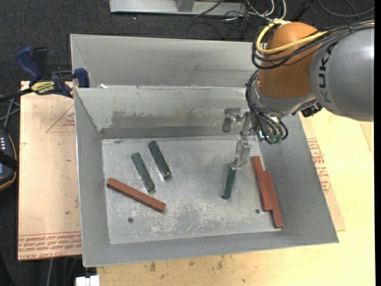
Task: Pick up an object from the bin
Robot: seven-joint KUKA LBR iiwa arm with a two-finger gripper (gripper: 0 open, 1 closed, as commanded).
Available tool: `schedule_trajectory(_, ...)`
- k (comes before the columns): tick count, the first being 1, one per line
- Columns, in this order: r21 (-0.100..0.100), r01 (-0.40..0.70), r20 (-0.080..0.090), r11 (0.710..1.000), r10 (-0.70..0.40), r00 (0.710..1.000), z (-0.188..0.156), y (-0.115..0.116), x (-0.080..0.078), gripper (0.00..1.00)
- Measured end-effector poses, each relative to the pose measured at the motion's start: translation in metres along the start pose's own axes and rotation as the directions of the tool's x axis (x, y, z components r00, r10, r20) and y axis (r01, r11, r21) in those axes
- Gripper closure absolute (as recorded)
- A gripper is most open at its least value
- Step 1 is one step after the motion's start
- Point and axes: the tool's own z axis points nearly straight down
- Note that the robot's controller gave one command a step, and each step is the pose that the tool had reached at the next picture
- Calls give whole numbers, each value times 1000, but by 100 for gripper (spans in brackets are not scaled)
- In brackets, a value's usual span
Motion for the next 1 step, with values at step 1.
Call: schedule_trajectory(1, 1, 1, 8, 1000, -1, 1000, -5, 0, -2, 0)
